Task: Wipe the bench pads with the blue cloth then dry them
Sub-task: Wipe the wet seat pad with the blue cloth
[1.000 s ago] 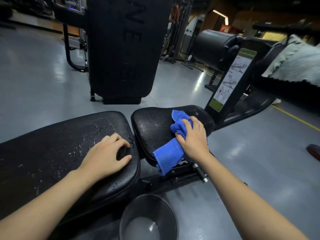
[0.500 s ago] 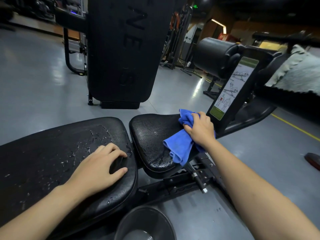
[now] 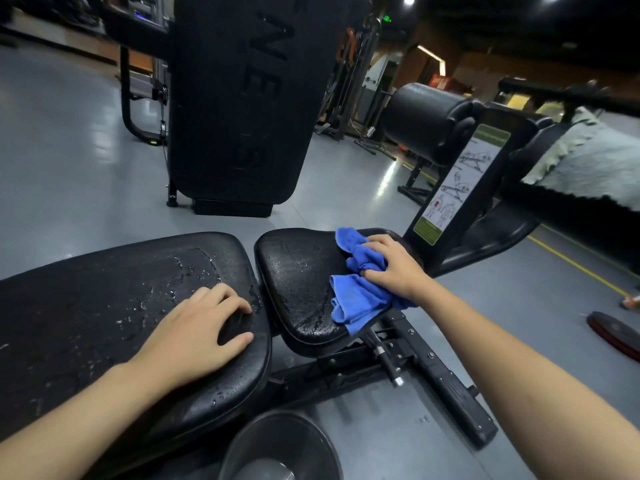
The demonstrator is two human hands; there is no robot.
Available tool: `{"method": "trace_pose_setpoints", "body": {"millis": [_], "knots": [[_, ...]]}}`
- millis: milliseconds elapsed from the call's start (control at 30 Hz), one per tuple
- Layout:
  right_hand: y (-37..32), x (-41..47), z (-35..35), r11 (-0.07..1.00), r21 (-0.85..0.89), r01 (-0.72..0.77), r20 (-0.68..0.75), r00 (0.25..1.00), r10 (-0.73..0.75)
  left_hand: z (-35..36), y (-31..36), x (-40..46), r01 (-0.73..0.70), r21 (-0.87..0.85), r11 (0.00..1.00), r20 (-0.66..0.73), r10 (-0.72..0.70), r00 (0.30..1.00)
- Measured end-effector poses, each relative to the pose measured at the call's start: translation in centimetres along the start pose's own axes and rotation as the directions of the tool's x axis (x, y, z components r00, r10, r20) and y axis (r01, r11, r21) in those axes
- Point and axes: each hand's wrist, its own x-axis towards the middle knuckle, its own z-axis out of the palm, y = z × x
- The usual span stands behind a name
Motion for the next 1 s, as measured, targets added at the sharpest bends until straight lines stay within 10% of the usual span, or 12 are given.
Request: {"method": "trace_pose_setpoints", "body": {"millis": [567, 1000], "knots": [[1.1, 8.0, 0.6, 0.919, -0.173, -0.354, -0.156, 0.931, 0.329, 0.0, -0.6, -0.6, -0.042, -0.047, 0.998, -0.012, 0.042, 0.999], [-7.6, 9.7, 6.1, 0.979, -0.19, 0.077, 0.127, 0.99, -0.053, 0.3, -1.3, -0.5, -0.086, -0.095, 0.992, -0.022, 0.084, 0.996]]}}
